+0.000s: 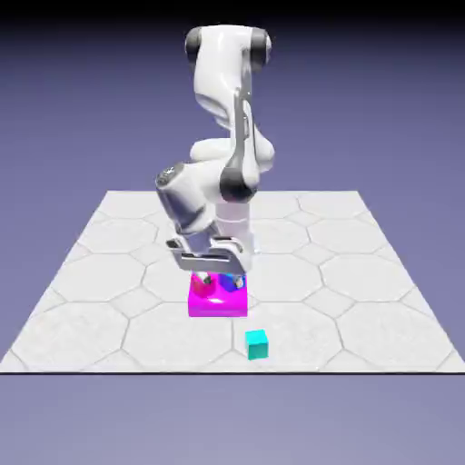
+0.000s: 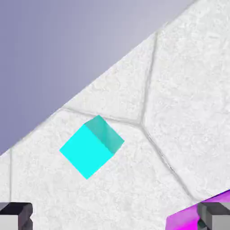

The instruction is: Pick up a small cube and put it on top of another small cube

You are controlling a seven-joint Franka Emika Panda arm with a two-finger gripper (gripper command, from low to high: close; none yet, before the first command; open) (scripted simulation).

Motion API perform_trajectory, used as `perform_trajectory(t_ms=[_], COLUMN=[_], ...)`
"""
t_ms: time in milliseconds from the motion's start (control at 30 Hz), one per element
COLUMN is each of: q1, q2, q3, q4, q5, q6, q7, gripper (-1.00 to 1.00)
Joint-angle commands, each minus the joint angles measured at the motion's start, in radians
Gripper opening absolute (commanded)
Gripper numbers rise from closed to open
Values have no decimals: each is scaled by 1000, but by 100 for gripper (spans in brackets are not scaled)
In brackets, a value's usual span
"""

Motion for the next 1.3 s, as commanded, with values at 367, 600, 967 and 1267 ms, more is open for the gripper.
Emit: perform_trajectory(t_ms=[367,600,967,1267], q1=[74,117,140,-61], q2=[434,686,818,535], q3=[-194,-307,-326,-131], q4=[261,414,517,346], q5=[389,616,755,364], q6=[-522,-826,-1008,-953], q7=[83,132,167,129], gripper=[0,0,-100,-100])
